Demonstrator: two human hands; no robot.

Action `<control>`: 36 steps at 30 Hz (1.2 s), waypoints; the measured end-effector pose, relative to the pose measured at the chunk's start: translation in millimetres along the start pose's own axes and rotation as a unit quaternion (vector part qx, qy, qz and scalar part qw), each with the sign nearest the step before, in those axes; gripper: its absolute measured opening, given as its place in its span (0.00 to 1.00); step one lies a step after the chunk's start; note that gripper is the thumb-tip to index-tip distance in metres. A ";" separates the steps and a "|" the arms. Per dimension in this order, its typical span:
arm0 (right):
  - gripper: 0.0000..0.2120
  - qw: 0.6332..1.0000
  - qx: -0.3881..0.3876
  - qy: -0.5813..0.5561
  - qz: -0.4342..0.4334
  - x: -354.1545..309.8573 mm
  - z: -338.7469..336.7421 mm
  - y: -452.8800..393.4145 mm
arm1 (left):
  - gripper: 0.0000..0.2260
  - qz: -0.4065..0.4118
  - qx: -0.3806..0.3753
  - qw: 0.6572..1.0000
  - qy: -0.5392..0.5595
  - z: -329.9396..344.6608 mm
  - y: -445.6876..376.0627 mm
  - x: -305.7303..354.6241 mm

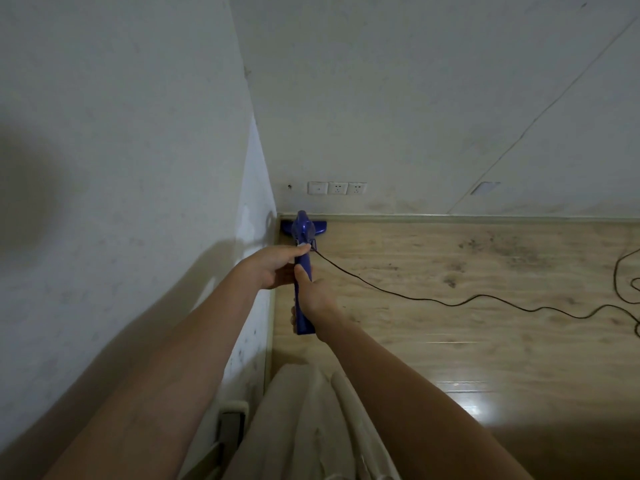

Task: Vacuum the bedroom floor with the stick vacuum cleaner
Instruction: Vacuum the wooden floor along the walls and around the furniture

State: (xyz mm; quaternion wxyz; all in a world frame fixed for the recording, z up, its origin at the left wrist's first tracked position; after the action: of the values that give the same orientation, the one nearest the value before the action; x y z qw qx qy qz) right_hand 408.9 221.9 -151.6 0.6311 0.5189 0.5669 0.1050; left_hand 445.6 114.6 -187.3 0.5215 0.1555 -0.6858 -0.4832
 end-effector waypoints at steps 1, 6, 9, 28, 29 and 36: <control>0.19 1.000 0.002 0.003 0.003 2.8 0.0 1.5 | 0.20 -0.002 0.002 1.000 -0.005 -1.0 1.0 -2.6; 0.21 0.998 0.024 0.049 0.003 17.7 -22.2 9.3 | 0.20 -0.014 -0.016 1.000 -0.009 14.2 18.0 -18.1; 0.21 0.997 0.022 0.069 -0.003 13.3 -41.1 21.6 | 0.16 -0.020 -0.033 0.999 -0.003 26.6 27.7 -21.3; 0.22 0.998 0.035 0.058 0.004 2.1 -25.2 -3.7 | 0.17 -0.001 -0.023 1.000 0.018 24.7 7.8 -3.4; 0.22 0.997 0.038 0.068 0.001 2.0 -25.4 -3.0 | 0.18 0.000 -0.026 0.999 0.022 23.9 8.3 -4.7; 0.17 0.998 0.000 0.062 -0.022 -18.5 -43.3 17.9 | 0.24 -0.010 -0.107 0.990 0.090 32.7 21.9 -11.7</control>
State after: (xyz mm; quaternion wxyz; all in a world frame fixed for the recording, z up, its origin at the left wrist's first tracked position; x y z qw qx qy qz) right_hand 375.2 239.7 -118.6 0.5968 0.4989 0.6162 0.1233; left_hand 428.4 150.0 -175.5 0.5899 0.1482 -0.5790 -0.5429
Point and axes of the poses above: each hand's wrist, its own y-axis away from the middle knuckle, its own z-axis out of the palm, x = y × z, the point moved 6 cm from there along -y, towards the middle knuckle, and after that the axes turned 9 degrees about x, right-handed, at the moved point
